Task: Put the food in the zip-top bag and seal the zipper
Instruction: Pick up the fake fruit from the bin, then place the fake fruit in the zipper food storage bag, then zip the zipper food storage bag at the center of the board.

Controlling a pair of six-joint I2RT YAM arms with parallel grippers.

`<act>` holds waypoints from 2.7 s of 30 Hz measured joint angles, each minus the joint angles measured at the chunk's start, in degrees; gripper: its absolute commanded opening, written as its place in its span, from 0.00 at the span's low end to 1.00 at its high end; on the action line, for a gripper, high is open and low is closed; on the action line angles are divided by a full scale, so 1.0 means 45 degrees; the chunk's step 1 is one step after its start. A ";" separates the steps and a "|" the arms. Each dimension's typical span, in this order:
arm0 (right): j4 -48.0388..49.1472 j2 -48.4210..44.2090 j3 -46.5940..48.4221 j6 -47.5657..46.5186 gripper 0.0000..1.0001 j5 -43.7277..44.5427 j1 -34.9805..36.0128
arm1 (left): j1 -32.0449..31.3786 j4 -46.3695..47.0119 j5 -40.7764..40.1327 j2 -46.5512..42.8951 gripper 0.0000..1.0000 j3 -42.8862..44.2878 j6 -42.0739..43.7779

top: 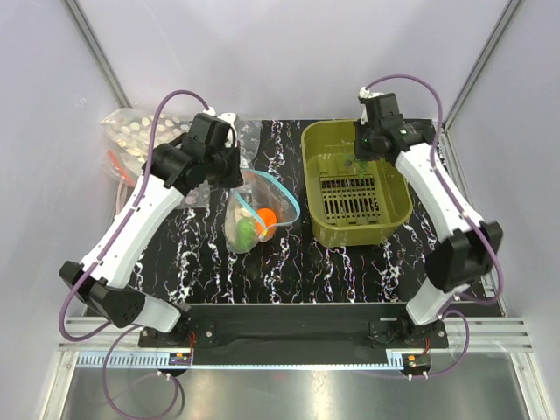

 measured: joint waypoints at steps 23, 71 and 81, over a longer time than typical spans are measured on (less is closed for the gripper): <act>0.1127 -0.1705 -0.0282 0.1132 0.00 -0.8446 0.3988 | -0.0510 0.0092 -0.0010 0.1205 0.00 0.1282 -0.0107; 0.0427 -0.1642 -0.2900 0.1112 0.54 -0.4386 0.4138 | -0.0510 0.0170 -0.0593 0.1035 0.00 0.1020 -0.0350; 0.0233 -0.0942 -0.2307 0.1190 0.30 -0.4197 0.4138 | -0.0510 0.0155 -0.1010 0.0180 0.01 0.0335 -0.0544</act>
